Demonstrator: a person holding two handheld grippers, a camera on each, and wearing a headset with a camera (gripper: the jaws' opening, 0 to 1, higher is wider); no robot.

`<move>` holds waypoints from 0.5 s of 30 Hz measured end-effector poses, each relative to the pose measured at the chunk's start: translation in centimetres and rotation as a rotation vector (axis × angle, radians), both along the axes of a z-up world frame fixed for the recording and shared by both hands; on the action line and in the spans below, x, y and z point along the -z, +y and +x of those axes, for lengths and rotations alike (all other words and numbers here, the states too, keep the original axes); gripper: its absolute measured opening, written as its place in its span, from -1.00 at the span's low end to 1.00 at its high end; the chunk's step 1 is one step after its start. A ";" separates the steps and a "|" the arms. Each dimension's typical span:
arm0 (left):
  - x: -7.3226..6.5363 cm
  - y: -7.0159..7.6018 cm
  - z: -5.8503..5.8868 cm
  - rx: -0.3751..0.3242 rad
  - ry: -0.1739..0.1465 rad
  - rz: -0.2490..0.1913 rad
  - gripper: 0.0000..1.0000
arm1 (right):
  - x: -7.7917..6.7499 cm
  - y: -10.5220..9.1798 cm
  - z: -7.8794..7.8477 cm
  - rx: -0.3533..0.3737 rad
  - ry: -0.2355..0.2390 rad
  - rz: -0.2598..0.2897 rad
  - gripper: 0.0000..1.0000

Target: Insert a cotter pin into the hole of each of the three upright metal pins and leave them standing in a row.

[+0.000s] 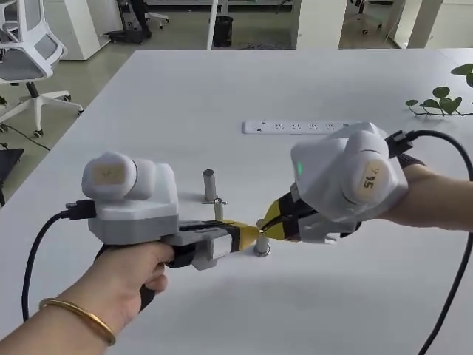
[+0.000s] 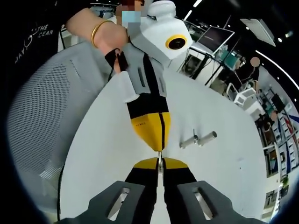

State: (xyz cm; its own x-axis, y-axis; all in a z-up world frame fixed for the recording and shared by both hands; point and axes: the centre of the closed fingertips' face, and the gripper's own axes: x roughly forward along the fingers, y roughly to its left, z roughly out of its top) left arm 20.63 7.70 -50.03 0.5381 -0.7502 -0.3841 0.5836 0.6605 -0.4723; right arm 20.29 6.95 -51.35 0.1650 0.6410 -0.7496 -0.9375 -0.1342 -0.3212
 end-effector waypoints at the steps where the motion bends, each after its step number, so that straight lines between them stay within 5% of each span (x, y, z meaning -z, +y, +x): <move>1: -0.1 0.1 0.1 0.001 -0.007 -0.002 -1.00 | -0.1 0.0 0.0 0.016 0.013 0.015 -1.00; 15: -0.1 0.6 -0.5 0.076 -0.091 0.063 -1.00 | -0.4 -1.0 -0.8 0.215 0.357 0.202 -0.91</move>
State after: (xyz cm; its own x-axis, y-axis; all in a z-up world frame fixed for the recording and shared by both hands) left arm 20.10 8.31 -49.93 0.5154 -0.7664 -0.3834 0.6720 0.6391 -0.3741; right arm 19.47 5.99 -50.97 0.0641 0.7597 -0.6471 -0.9939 0.1072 0.0274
